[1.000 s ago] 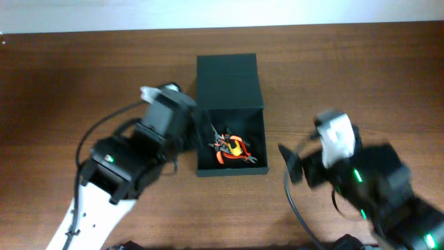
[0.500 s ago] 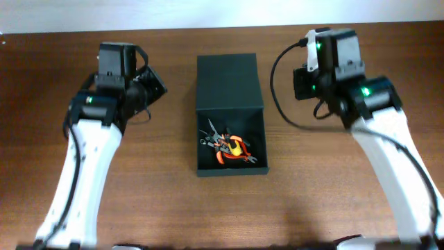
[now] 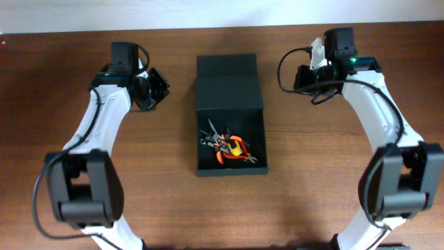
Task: Pack container
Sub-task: 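Raise both grippers to the box lid's sides, then push the lid over with both grippers to close the box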
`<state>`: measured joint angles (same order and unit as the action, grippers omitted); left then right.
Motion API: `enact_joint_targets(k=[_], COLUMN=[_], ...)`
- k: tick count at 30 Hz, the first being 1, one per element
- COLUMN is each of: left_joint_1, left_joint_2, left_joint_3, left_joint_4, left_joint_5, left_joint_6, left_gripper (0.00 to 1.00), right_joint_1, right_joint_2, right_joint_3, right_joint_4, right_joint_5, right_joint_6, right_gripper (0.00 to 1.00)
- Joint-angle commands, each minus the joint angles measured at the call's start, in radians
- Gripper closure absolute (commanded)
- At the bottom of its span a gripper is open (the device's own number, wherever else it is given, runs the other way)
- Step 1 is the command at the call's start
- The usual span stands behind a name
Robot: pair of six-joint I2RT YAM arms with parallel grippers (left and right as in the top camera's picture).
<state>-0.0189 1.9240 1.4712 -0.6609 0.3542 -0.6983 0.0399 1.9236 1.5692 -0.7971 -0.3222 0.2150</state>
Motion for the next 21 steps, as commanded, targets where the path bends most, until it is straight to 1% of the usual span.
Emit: enact_joint_targets(k=[1, 4, 9, 13, 15, 21], left_joint_1=[0.002, 0.002, 0.000, 0.000, -0.002, -0.032], left_joint_2=[0.065, 0.123, 0.200, 0.244, 0.262, 0.275], left_joint_3=[0.010, 0.010, 0.010, 0.010, 0.010, 0.010], left_joint_4=[0.004, 0.013, 0.031, 0.054, 0.068, 0.107], left_joint_5=[0.092, 0.145, 0.220, 0.290, 0.321, 0.343], left_joint_6=[-0.036, -0.051, -0.100, -0.102, -0.113, -0.147], left_gripper=[0.98, 0.98, 0.98, 0.98, 0.98, 0.98], right_joint_1=[-0.002, -0.001, -0.001, -0.001, 0.001, 0.024], right_joint_2=[0.066, 0.113, 0.176, 0.211, 0.225, 0.259], right_joint_3=[0.018, 0.018, 0.018, 0.018, 0.018, 0.018], right_joint_4=[0.005, 0.014, 0.028, 0.044, 0.062, 0.119], right_joint_5=[-0.091, -0.150, -0.210, -0.271, -0.282, -0.332], right_joint_6=[0.080, 0.085, 0.136, 0.146, 0.187, 0.241], right_gripper=[0.96, 0.96, 0.96, 0.96, 0.96, 0.96])
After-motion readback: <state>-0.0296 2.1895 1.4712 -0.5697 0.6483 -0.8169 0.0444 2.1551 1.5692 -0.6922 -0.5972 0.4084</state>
